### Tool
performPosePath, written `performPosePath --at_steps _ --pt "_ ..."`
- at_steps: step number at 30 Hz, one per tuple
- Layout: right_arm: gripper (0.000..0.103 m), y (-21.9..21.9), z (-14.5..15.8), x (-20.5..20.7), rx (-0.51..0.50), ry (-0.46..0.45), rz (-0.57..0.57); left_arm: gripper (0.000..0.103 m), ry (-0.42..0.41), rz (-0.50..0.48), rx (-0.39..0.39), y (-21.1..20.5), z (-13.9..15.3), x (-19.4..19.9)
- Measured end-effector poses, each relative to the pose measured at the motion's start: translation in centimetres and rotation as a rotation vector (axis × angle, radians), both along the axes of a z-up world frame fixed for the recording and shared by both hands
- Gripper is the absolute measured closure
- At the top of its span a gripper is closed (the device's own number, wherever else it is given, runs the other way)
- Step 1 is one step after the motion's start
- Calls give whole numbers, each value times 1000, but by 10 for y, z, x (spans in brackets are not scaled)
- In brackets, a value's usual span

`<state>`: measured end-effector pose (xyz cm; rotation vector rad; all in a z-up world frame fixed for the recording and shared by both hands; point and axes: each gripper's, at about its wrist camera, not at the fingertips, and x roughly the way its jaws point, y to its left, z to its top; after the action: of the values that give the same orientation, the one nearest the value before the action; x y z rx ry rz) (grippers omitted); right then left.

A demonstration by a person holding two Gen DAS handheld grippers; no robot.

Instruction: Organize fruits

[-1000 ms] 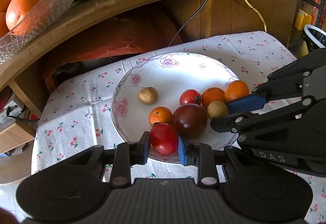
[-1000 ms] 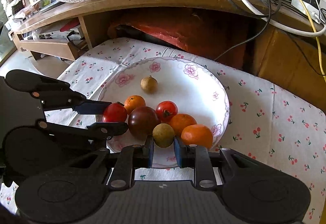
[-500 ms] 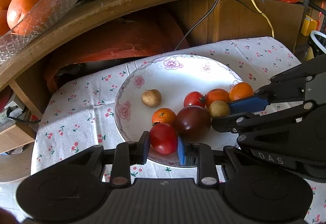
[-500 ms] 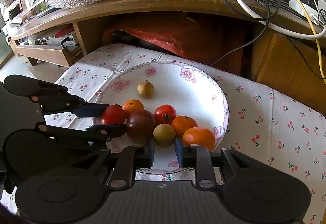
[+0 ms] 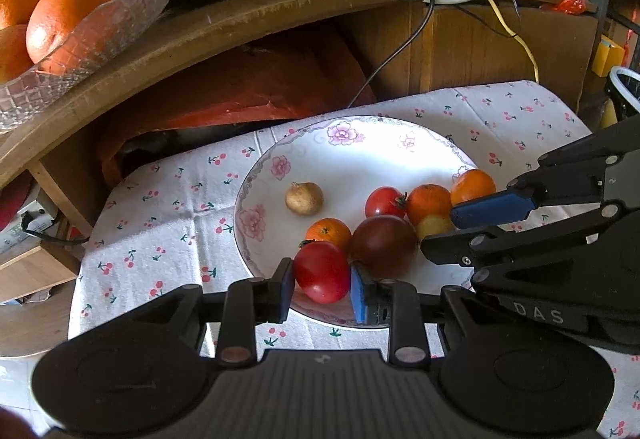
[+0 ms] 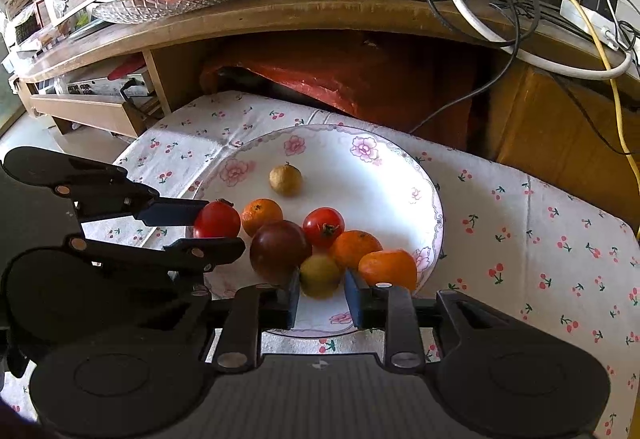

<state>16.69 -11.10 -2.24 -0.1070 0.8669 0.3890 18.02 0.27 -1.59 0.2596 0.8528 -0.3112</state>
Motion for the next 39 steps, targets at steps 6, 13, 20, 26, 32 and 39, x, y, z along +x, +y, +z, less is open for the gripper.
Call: performPosePath --at_steps 6,13,20,26,32,39 --pt "78 -1 2 -1 2 -2 -8 65 8 -4 0 -1 -1 -1" --pt "78 -4 4 -2 14 -5 -15 58 10 4 -11 -1 0 -1" --pt "77 -8 8 -7 21 -15 -29 57 -5 12 -15 -2 5 -7" --pt "73 -17 12 -14 19 -17 -76 56 -18 35 -27 1 12 -14" --pt "72 -24 18 -28 30 -12 -106 50 -7 74 -63 3 16 -26" --pt "69 -32 28 -52 29 -15 -142 36 -17 118 -73 3 22 -45"
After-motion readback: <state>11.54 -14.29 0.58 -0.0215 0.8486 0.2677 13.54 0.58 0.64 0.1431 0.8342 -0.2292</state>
